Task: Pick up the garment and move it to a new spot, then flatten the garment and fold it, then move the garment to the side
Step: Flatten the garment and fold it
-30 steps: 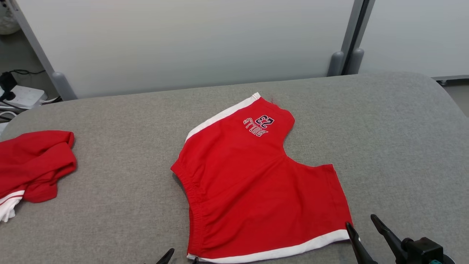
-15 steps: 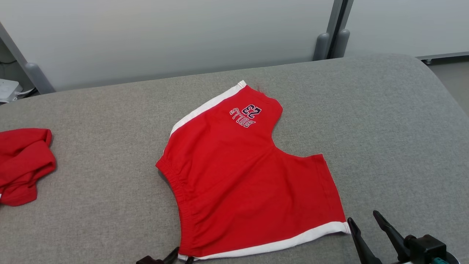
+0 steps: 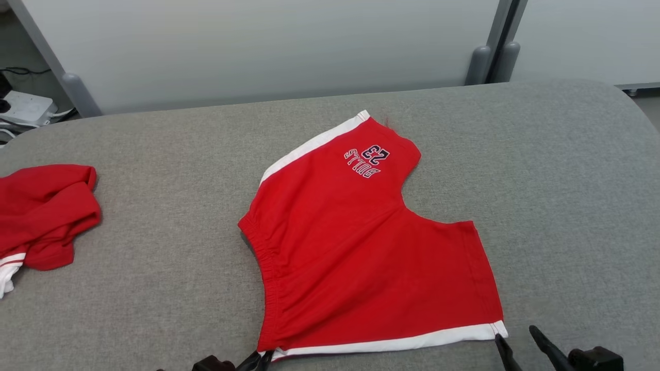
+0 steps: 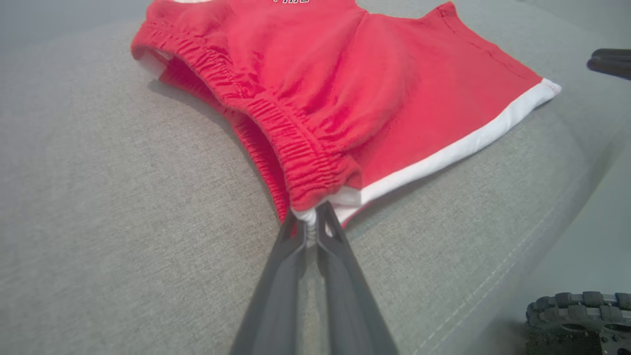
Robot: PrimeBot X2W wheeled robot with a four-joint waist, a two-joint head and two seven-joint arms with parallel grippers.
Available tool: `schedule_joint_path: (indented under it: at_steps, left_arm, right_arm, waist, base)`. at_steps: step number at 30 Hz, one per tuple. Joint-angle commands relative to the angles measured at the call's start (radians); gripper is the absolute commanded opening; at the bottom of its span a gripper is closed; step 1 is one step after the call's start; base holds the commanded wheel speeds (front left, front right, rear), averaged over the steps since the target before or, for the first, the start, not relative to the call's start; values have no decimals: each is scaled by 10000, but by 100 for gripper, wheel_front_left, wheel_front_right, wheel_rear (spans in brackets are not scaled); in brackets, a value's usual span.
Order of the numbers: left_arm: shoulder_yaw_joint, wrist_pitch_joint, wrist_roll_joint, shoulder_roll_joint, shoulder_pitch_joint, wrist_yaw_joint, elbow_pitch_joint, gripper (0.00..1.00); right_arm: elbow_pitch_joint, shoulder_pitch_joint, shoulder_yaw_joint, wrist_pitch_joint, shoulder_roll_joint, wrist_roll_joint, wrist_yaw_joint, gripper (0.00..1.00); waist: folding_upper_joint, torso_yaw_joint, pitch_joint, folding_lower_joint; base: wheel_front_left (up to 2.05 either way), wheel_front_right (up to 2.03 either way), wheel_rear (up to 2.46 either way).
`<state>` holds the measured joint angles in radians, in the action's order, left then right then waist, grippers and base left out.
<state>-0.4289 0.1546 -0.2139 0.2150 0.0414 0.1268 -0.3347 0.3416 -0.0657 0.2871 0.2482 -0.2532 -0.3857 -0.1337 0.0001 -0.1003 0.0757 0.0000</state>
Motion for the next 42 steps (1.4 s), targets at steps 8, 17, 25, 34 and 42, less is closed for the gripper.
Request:
schedule_joint_path:
  at_steps: [8,17,25,34,42]
  left_arm:
    - [141,-286,-66,405,-77,23,1001,0]
    - [-17,-353,-96,509,-119,23,1199,0]
    - [-115,-354,-147,599,-54,21,1249,0]
    - [-209,-741,-305,879,104,21,1821,0]
    - [-226,-1763,-329,1400,782,-239,3704,0]
  right_arm:
    - [1301,1144,885,136,-190,-578,30,100]
    - [2650,1663,1531,136,-18,-1145,30,96]
    - [3063,1827,2107,136,-72,-1440,30,0]
    - [1720,1720,1284,136,-671,-765,30,0]
    - [-61,580,260,-349,-1154,-1,30,0]
  waist:
    - [-1,332,157,0]
    - [-1,465,102,0]
    - [-1,375,-40,0]
    - [-1,184,-242,0]
    - [-1,92,-336,0]
  base:
    - [0,0,0]
    - [0,0,0]
    - [0,0,0]
    - [0,0,0]
    - [0,0,0]
